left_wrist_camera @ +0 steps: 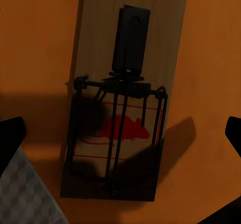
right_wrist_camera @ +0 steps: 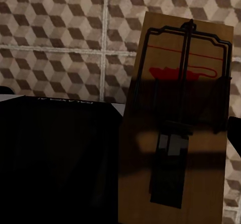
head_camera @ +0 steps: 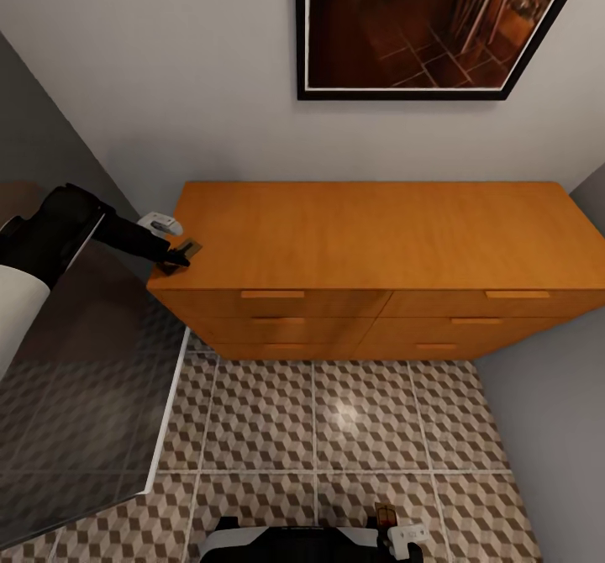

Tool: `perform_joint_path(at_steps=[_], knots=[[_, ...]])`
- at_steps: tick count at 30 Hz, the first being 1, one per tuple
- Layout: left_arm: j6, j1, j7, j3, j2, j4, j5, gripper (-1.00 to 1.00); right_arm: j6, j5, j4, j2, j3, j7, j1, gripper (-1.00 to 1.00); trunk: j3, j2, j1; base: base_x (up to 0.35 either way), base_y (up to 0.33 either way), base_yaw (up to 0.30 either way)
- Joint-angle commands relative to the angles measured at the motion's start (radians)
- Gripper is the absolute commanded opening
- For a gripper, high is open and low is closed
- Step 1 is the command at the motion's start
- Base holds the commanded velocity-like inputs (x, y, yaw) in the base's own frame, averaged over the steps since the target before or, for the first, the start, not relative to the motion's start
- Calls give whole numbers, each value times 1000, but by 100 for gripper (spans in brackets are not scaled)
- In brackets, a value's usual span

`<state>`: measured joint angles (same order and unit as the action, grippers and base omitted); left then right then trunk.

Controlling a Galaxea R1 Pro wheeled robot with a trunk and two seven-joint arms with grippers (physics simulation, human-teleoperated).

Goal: Take the four mousetraps from the cabinet in the bathroom and place them on the bathroom floor. Make sure all four end up on the same floor surface, and ensure that at least two of them are either under or directly next to the same bathroom sink.

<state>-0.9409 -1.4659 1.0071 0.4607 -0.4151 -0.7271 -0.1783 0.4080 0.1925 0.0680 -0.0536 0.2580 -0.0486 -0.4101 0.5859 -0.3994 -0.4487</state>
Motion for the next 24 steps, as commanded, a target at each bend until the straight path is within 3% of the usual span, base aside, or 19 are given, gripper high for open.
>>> perform_joint_path(at_steps=[1,5,6,24], knots=[[1,15,7,1,-1,-2,-6,100,5,13,-2,0,4,-10,-1,-100,2,-1,-1,0,0,0],[1,15,7,1,-1,-2,-6,100,5,13,-2,0,4,-10,-1,-100,2,-1,-1,0,0,0],[1,15,7,1,-1,-2,-6,-100,5,13,-2,0,4,-10,-1,-100,2,-1,-1,0,0,0],[1,15,7,1,-1,-2,-6,-100,5,13,-2,0,4,-10,-1,-100,2,-1,-1,0,0,0]])
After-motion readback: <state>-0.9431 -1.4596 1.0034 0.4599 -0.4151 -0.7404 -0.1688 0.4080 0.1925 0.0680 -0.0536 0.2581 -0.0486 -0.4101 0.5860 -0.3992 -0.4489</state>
